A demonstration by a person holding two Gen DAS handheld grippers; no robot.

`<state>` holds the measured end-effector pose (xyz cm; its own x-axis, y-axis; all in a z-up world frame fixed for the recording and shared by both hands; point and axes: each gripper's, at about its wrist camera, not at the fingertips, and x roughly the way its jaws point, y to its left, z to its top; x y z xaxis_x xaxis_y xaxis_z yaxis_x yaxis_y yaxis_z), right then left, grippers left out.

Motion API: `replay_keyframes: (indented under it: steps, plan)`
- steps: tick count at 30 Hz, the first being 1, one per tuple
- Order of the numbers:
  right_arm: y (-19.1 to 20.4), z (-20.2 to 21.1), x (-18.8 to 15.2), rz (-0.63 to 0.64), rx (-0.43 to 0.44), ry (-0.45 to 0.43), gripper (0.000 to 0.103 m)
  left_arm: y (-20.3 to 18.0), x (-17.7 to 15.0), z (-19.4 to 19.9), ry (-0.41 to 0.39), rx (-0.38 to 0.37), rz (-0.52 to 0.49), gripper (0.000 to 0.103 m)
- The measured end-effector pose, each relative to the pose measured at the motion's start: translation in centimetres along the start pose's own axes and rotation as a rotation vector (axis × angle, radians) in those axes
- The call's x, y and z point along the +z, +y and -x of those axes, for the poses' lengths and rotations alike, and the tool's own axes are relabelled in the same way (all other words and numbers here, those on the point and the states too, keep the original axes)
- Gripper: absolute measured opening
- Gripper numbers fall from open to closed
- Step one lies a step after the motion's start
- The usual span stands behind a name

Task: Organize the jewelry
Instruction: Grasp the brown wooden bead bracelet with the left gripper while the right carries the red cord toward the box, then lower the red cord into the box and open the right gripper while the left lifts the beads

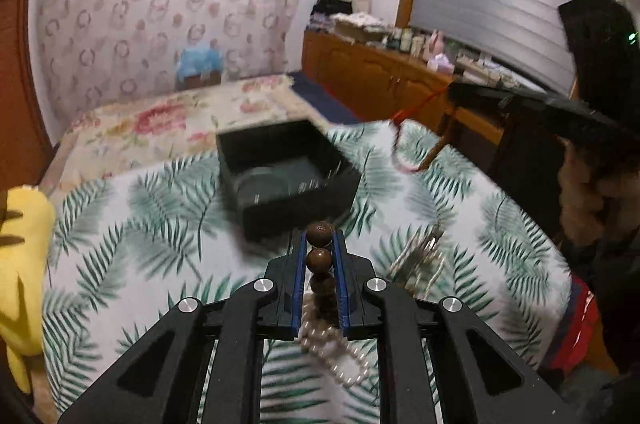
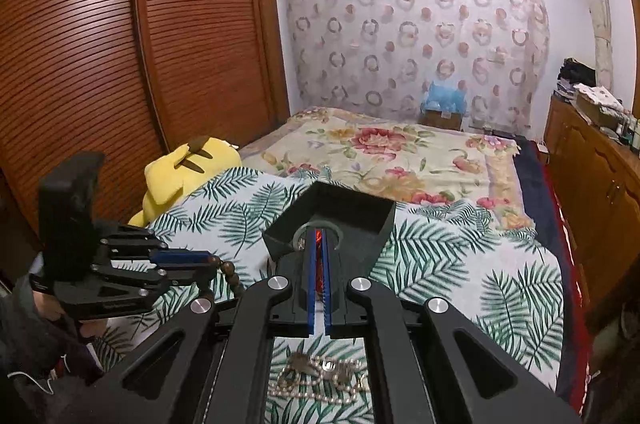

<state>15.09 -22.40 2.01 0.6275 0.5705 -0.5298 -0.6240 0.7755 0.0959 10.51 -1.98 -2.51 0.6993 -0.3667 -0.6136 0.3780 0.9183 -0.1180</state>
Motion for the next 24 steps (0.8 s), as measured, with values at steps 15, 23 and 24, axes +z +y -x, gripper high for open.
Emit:
replay_keyframes:
  steps: [15, 23, 24]
  plan:
    - [-3.1, -4.9, 3.4, 0.009, 0.045, 0.026, 0.003, 1.2, 7.8, -0.3, -0.080, 0.026, -0.018, 0.012]
    - [-4.4, -9.3, 3.8, 0.009, 0.086, 0.081, 0.004, 2.2, 9.4, -3.9, -0.041, 0.053, -0.021, 0.012]
    - [-4.5, -10.1, 3.7, 0.009, 0.093, 0.093, 0.004, 2.3, 9.5, -4.2, -0.036, 0.056, -0.021, 0.012]
